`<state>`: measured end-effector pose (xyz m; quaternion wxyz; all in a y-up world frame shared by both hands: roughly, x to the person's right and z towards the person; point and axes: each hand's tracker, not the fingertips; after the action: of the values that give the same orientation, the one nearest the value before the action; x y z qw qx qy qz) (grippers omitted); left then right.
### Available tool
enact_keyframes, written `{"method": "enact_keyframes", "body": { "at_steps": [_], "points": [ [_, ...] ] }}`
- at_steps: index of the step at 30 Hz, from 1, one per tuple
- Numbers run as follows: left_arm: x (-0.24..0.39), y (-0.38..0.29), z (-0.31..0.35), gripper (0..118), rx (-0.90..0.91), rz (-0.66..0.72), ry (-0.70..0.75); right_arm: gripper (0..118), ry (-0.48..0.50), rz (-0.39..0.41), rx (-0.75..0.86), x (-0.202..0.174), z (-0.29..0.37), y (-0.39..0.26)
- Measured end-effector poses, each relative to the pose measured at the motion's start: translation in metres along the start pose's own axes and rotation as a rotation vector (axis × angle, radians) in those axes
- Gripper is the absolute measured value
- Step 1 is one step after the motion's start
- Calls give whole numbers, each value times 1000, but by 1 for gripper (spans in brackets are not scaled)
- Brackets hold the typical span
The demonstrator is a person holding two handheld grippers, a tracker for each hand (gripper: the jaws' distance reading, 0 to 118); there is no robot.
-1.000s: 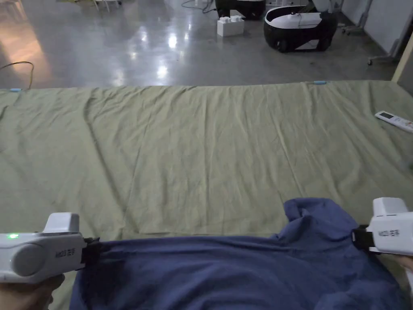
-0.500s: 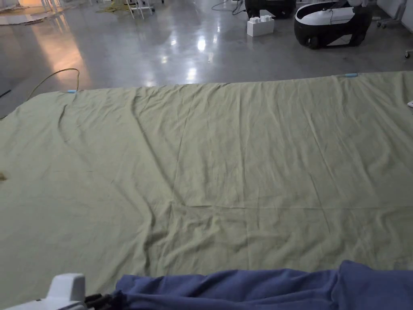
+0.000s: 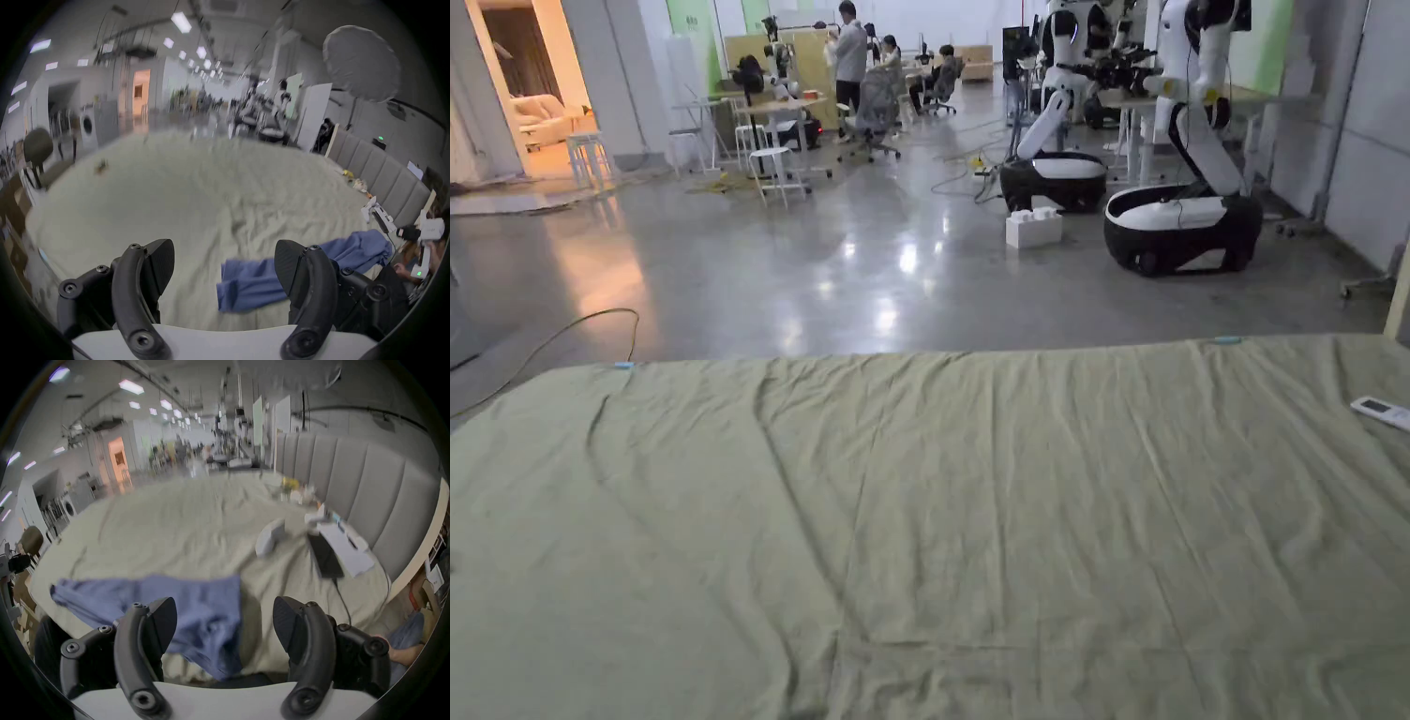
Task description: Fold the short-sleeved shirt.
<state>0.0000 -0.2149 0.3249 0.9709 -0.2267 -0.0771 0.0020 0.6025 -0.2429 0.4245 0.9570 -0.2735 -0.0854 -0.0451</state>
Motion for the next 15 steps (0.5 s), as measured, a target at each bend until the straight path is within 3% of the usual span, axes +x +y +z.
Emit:
{"method": "enact_keyframes", "body": {
  "at_steps": [3, 5, 8, 10, 11, 13, 15],
  "points": [
    [29, 24, 46, 86, 176, -94, 8, 85, 67, -63, 217, -26, 36, 20],
    [50, 35, 71, 85, 275, -128, 16, 85, 127, -58, 303, -46, 54, 32],
    [77, 46, 95, 85, 373, -108, -15, 85, 175, 37, 409, -69, 64, 41],
    [93, 50, 104, 82, 421, -147, -14, 83, 149, 81, 466, -86, 71, 50],
    [100, 52, 108, 78, 432, -166, -3, 81, 151, 113, 510, -92, 76, 55],
    [112, 56, 110, 54, 437, -177, 17, 68, 230, 74, 485, -105, 75, 58],
    [119, 56, 114, 48, 454, -189, 17, 64, 243, 106, 524, -112, 79, 62]
  ]
}}
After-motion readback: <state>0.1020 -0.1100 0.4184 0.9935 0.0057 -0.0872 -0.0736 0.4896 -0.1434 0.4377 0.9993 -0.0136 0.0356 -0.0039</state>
